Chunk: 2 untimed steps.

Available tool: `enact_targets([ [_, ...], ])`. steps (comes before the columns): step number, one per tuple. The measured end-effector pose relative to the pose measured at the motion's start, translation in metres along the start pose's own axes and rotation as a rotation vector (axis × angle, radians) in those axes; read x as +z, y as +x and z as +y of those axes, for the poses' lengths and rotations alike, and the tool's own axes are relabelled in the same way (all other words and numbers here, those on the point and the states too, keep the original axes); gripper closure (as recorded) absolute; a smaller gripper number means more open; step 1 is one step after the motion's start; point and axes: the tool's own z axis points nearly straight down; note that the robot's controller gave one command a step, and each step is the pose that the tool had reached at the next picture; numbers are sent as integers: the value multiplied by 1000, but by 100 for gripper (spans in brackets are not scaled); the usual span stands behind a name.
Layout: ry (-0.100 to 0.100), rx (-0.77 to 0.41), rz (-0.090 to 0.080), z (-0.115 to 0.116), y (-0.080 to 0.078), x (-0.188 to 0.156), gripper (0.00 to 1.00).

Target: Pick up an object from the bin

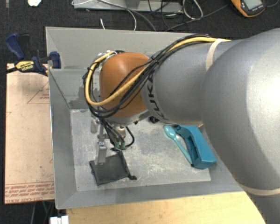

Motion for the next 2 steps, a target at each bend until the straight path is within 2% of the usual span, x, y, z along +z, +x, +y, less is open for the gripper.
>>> enact_targets([
  [1, 0, 0, 0, 0, 0, 0, 0],
  [2, -2, 92, 0, -52, 3, 12, 0],
])
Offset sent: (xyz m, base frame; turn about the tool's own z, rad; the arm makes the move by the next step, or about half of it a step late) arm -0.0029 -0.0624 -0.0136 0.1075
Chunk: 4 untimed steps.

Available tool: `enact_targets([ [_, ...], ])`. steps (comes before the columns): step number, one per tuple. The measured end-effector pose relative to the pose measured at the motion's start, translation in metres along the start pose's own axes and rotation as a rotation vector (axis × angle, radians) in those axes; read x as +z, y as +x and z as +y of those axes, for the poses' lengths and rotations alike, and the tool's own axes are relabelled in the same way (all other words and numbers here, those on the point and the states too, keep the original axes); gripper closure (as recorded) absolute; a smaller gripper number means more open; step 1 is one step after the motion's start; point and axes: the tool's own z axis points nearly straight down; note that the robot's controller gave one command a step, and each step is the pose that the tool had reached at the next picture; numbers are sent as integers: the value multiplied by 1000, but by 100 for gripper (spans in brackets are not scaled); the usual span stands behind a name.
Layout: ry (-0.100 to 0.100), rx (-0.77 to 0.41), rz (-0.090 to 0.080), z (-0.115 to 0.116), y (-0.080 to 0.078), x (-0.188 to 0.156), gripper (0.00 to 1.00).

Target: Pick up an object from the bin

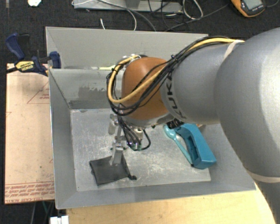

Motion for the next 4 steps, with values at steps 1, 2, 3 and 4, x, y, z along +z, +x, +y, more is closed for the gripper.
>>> enact_targets([
  [1, 0, -102, 0, -11, 26, -10, 0],
  [2, -1, -205, -3, -20, 31, 32, 0],
  [3, -4, -283, -7, -18, 44, 38, 100],
  [4, -4, -285, -7, -17, 45, 38, 100],
])
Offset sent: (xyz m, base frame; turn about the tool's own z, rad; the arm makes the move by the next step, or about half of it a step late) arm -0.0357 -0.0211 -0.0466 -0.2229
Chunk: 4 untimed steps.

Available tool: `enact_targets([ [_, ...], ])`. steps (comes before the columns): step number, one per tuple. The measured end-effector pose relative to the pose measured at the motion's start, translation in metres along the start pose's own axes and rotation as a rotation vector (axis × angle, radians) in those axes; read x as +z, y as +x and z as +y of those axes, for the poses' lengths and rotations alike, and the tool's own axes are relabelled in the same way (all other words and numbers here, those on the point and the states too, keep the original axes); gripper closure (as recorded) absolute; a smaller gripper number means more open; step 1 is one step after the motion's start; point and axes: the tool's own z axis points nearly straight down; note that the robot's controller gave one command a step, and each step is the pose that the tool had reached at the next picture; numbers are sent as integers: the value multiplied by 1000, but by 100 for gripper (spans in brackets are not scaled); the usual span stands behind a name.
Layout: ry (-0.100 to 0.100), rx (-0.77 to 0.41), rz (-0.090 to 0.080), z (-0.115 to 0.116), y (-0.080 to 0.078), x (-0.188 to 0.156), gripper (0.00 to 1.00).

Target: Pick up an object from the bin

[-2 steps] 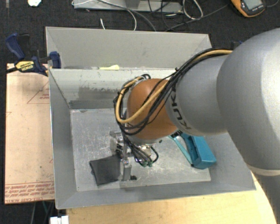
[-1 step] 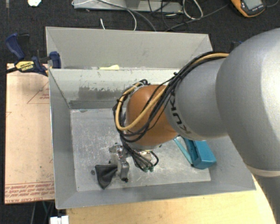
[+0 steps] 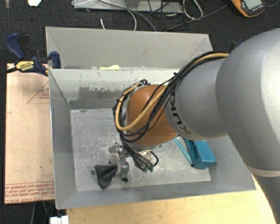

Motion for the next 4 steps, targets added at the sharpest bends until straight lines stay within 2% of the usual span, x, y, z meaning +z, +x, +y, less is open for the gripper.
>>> enact_targets([
  [1, -1, -290, -2, -24, 4, 9, 100],
  [2, 0, -645, -3, -33, -3, 8, 100],
  [3, -3, -613, 2, -33, -4, -63, 100],
  [4, -5, -656, 5, -29, 6, -138, 100],
])
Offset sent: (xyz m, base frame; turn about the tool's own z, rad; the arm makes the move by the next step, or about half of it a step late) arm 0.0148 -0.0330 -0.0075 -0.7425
